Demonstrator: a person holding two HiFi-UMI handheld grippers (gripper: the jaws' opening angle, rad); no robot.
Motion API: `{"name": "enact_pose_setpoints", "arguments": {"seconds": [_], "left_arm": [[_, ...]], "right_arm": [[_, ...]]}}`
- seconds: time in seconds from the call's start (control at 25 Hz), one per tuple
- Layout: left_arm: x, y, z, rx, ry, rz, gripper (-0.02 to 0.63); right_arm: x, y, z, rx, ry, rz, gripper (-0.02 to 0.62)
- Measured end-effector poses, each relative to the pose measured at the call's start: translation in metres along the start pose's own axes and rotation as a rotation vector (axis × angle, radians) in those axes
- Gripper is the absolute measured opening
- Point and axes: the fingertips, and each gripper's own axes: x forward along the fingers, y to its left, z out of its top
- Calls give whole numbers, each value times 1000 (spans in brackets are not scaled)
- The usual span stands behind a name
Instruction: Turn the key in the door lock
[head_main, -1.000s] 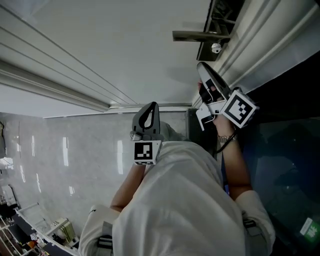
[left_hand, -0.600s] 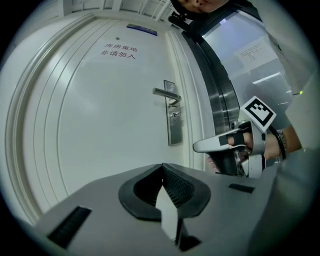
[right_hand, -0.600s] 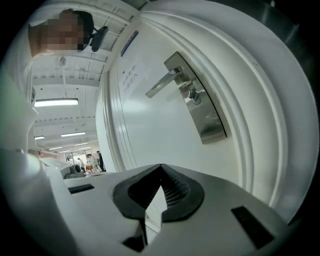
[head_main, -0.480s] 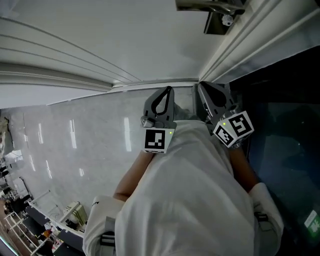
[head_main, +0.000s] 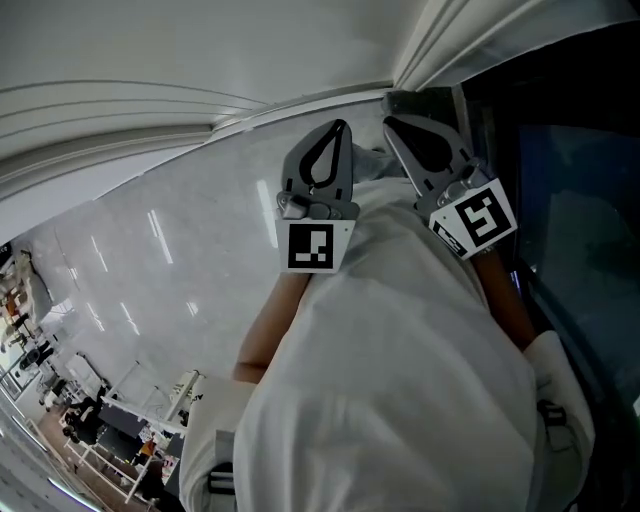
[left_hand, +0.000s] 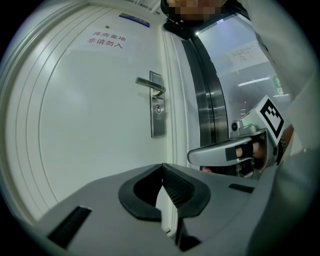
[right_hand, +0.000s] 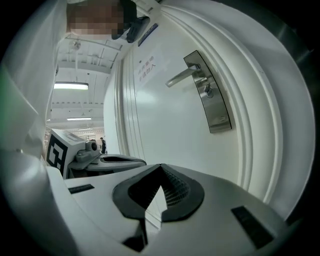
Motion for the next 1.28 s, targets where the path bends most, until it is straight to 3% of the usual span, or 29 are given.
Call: {"name": "enact_pose_setpoints", "arguments": {"seconds": [0.24, 0.48, 0.72, 0.96, 1.28], "left_arm": [[8, -1, -9, -5, 23, -15, 9], [8, -8, -2, 4, 28, -37, 9], [13, -17, -4, 18, 12, -71, 9], [6, -14, 7, 9, -1, -76, 9], [0, -5, -5, -27, -10, -36, 9]], "right_arm": [[4, -3, -5, 27, -7, 24, 4], [0, 13, 0, 79, -12, 139, 3], [1, 31, -7, 35, 11, 215, 3], [-1, 37, 5, 35, 8, 173, 3], [-2, 16, -15, 87, 20, 97, 3]]}}
